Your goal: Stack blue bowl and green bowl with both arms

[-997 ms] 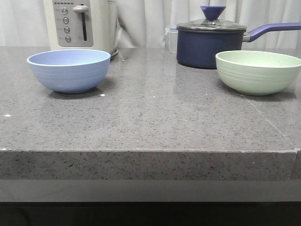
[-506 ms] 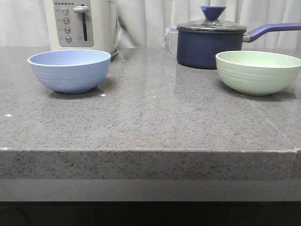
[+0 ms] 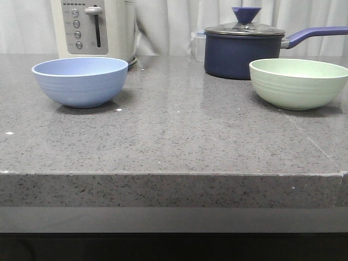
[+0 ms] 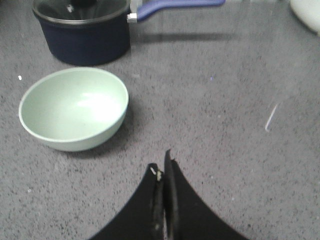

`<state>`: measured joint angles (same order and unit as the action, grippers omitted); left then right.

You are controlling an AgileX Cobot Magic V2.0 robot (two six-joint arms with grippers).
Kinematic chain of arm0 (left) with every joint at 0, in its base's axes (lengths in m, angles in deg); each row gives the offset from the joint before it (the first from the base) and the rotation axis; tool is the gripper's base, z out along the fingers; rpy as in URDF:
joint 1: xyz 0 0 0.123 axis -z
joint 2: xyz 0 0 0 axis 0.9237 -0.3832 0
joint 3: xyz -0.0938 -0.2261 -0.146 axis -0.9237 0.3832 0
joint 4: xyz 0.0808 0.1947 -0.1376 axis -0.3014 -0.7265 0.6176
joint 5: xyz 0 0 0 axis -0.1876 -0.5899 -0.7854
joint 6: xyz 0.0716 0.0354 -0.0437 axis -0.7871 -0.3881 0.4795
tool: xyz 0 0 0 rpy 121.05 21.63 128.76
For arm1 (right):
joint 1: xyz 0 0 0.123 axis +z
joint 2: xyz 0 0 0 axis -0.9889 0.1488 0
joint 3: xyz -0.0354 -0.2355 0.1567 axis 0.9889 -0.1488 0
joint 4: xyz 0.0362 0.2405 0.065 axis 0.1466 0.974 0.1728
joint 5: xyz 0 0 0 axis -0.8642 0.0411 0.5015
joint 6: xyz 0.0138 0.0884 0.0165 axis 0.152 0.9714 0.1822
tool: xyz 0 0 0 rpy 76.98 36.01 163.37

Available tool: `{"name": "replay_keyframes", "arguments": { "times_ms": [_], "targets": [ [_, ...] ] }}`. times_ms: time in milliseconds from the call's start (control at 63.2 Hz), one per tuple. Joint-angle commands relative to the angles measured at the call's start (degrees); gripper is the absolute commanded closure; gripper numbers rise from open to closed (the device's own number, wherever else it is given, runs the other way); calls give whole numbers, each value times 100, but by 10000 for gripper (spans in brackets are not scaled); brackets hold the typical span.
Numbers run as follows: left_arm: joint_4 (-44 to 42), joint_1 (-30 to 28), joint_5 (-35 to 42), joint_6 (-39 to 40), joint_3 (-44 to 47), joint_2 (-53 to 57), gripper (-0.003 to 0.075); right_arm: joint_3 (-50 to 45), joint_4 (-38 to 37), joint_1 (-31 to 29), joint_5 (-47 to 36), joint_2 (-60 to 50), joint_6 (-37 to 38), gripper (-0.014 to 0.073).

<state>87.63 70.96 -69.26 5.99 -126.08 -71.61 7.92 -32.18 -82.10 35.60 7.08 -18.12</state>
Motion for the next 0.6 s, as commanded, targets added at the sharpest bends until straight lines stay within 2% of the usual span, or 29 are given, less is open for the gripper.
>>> {"name": "replay_keyframes", "arguments": {
  "times_ms": [0,237,301,348,396,522,586],
  "targets": [
    [8,55,271,44,-194,-252,740,174,-90,-20,-309,182,-40,650],
    [-107,55,53,0,-194,-620,739,169,-90,-20,76,409,-40,638],
    [-147,55,53,0,-194,-663,733,169,-90,-20,151,424,-40,605],
    [-147,55,66,0,-194,-661,708,169,-90,-20,202,423,-40,547],
    [-147,55,77,0,-194,-661,655,169,-90,-20,224,423,-40,486],
    [-147,55,86,0,-194,-661,426,169,-90,-20,224,423,-40,244],
    [-147,55,86,0,-194,-661,339,169,-90,-20,219,423,-40,153]
  ]
}}
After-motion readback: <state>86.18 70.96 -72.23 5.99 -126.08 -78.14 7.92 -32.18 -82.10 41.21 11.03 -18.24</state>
